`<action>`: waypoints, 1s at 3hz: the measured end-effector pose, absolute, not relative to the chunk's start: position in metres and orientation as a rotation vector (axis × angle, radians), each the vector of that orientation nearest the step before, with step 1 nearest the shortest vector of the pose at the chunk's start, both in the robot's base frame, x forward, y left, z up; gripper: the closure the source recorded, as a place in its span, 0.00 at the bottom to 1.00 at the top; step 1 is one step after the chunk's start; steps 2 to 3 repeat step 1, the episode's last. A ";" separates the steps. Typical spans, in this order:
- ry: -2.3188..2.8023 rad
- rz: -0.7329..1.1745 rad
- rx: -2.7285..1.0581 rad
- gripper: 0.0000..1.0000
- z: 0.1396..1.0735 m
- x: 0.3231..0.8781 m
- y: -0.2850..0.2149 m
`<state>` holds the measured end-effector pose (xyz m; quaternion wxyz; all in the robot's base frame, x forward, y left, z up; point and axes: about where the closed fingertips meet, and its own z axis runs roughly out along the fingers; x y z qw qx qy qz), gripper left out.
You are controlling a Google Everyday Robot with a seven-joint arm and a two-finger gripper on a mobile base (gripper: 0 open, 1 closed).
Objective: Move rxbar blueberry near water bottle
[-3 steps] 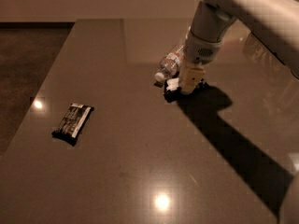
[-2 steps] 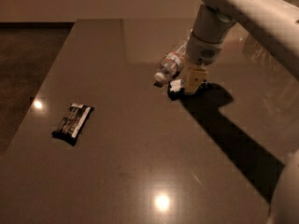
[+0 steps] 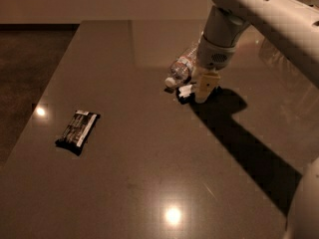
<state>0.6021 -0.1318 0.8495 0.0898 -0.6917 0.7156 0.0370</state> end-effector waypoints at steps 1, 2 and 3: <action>2.126 0.109 -2.055 0.00 0.848 0.603 -0.131; 2.126 0.109 -2.055 0.00 0.848 0.603 -0.131; 2.126 0.109 -2.055 0.00 0.848 0.603 -0.131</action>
Offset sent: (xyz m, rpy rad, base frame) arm 0.0000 0.0000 0.0000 0.0000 0.0000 0.0000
